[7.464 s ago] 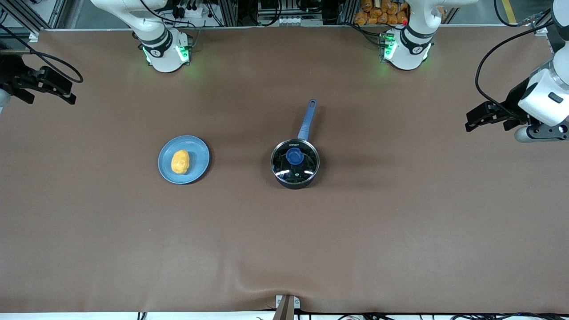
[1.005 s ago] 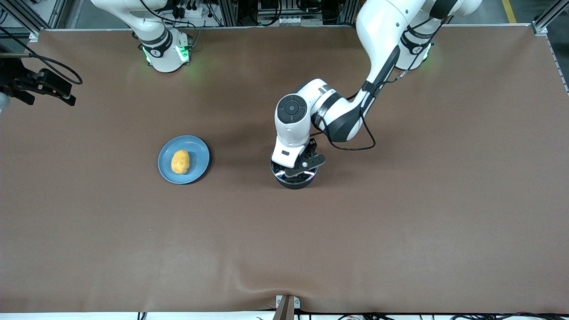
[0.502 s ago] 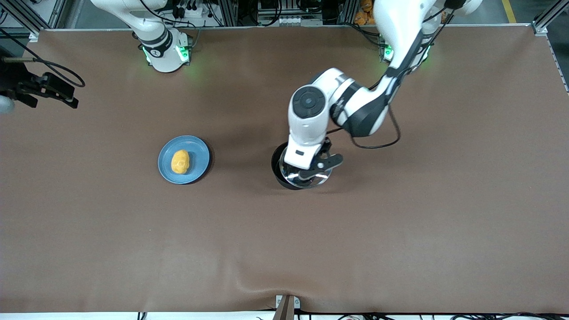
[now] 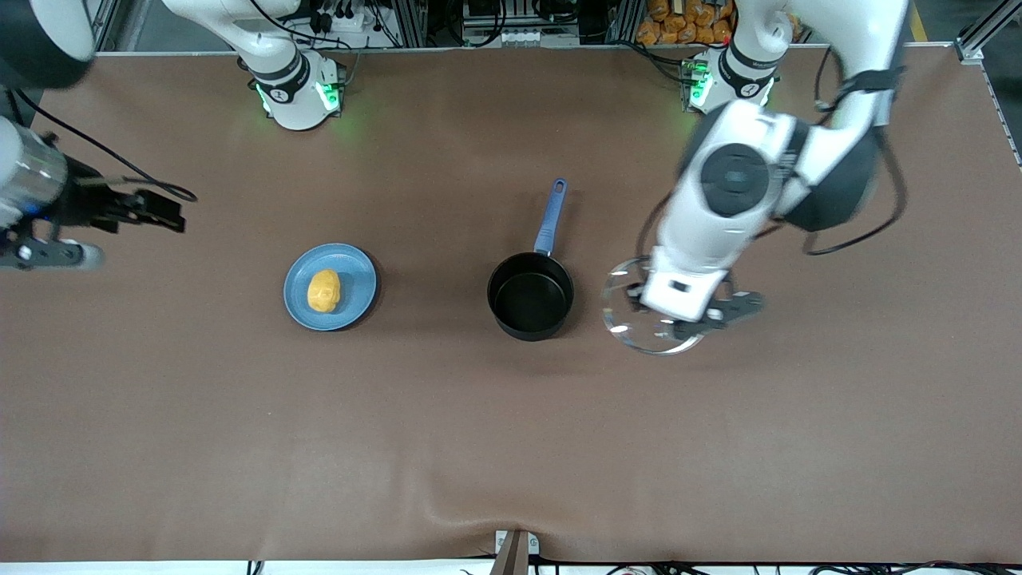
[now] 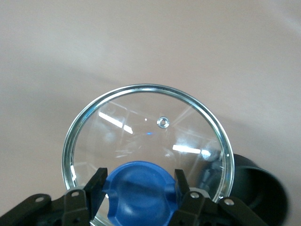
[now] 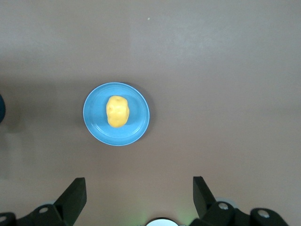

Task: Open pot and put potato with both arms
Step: 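Lift the glass lid off the pot while the right gripper reaches the potato, then set the lid on the table while the right gripper grasps the potato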

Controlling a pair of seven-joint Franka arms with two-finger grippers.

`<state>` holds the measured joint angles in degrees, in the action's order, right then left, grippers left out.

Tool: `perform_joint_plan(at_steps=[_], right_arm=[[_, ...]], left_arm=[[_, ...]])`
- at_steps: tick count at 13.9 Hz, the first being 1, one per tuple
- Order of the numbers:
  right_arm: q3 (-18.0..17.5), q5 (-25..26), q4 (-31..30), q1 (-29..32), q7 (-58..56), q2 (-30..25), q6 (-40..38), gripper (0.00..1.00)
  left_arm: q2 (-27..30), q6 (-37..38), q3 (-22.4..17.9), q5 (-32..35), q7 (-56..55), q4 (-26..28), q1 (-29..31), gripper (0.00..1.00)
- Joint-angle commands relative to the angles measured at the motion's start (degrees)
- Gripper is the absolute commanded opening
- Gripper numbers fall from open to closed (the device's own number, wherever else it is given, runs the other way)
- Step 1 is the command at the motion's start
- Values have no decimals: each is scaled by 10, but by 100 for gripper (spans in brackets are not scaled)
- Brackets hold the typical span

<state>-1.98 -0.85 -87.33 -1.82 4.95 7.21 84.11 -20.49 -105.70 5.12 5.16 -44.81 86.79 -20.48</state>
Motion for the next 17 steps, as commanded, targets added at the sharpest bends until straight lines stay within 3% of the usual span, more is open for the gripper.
perform_joint_plan(at_steps=[1,3,4,6,10,14,16,17], right_arm=[[-2,-5,-58,-21,69,2,48,100],[-3,-5,-115,-32,81,0,113,100],[-4,-7,-140,-33,81,-1,141,100],[-2,-72,-193,-31,95,-1,198,100],[-3,-77,-315,-59,95,1,363,100],[-2,-77,-330,-64,94,44,399,100],[-2,-77,-339,-65,94,67,429,100],[-2,-77,-346,-63,95,81,452,100]], left_arm=[[83,-73,10,3,81,142,64,25],[114,-164,9,3,127,236,101,25],[113,-186,9,3,143,254,113,25],[102,-214,9,3,176,281,125,25],[78,-397,9,5,248,395,188,25],[2,-484,6,10,271,408,203,25],[-10,-499,6,11,275,415,205,26],[-10,-500,6,11,276,417,204,34]])
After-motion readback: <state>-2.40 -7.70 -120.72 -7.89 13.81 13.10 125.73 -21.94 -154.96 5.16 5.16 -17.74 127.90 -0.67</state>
